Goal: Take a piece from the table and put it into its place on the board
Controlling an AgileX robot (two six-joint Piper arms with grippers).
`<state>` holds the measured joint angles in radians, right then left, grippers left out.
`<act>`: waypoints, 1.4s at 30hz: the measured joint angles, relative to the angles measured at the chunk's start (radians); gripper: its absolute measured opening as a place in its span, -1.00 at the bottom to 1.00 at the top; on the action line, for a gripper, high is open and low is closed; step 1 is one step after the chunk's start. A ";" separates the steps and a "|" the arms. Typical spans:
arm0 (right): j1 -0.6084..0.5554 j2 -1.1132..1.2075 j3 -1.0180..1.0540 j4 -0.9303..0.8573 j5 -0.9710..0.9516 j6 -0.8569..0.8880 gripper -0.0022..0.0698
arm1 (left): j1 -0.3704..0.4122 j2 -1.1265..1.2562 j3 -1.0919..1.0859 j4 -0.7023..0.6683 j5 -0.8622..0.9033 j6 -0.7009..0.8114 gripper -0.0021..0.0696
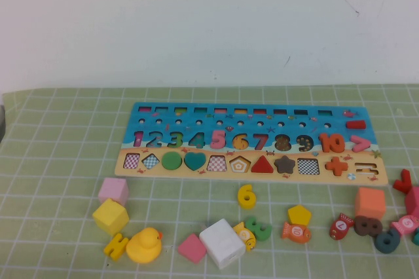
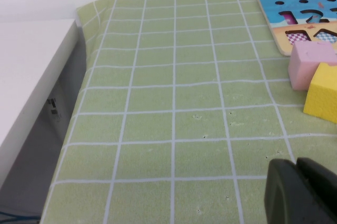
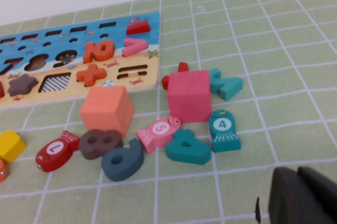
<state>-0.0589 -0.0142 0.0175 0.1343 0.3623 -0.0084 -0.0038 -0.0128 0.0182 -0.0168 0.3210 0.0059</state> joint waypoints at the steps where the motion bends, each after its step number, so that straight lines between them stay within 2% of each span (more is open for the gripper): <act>1: 0.000 0.000 0.000 0.000 0.000 0.000 -0.95 | 0.000 0.000 0.000 0.000 0.000 0.000 -0.95; 37: 0.000 0.000 0.000 0.000 0.000 0.000 -0.95 | 0.000 0.000 0.000 0.017 0.000 0.044 -0.95; 42: 0.000 0.000 0.000 0.000 0.000 0.000 -0.95 | 0.000 0.000 0.002 0.017 -0.085 0.044 -0.95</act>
<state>-0.0589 -0.0142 0.0175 0.1343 0.3623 -0.0084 -0.0038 -0.0128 0.0202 0.0000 0.2358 0.0502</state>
